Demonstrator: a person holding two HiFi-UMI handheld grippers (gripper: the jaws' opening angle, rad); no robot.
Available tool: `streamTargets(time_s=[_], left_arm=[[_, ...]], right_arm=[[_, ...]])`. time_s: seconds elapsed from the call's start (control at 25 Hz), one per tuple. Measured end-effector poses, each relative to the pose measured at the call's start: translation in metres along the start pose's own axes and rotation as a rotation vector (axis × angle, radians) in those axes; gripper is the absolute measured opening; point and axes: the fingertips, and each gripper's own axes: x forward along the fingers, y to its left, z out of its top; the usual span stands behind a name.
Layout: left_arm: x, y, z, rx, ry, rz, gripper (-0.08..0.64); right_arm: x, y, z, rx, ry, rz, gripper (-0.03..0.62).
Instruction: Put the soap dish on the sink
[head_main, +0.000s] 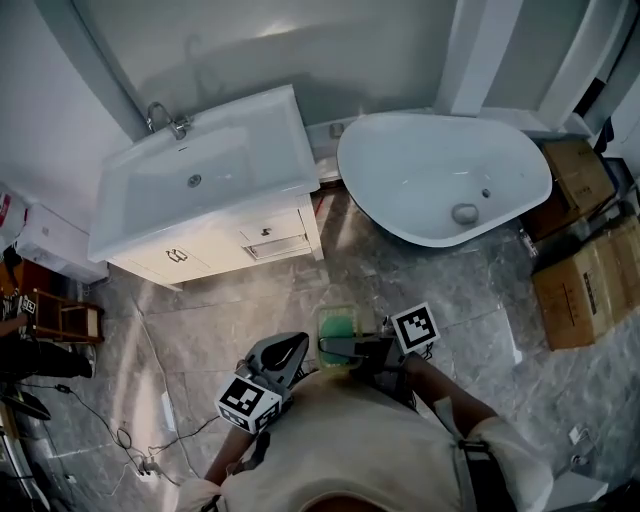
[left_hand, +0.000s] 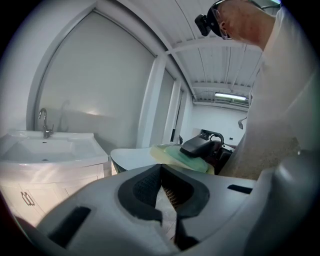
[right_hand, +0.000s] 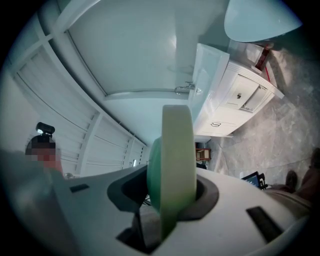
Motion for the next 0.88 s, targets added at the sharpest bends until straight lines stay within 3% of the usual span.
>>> streamTargets(time_s=[0.2, 0.4, 0.64, 0.88], left_arm=[[0.028, 0.0, 0.001, -0.056, 0.033, 0.039, 0.02], [0.067, -0.01, 0.006, -0.093, 0.059, -0.048, 0.02], [0.079, -0.01, 0.005, -0.105, 0.084, -0.021, 0.02], [0.08, 0.014, 0.002, -0.135, 0.116, 0.065, 0.02]], right_arm=[[-0.031, -0.01, 0.018, 0.049, -0.023, -0.024, 0.143], [-0.05, -0.005, 0.038, -0.021, -0.007, 0.012, 0.144], [-0.062, -0.011, 0.046, 0.042, -0.033, 0.036, 0.144], [-0.059, -0.01, 0.055, 0.085, -0.041, 0.024, 0.144]])
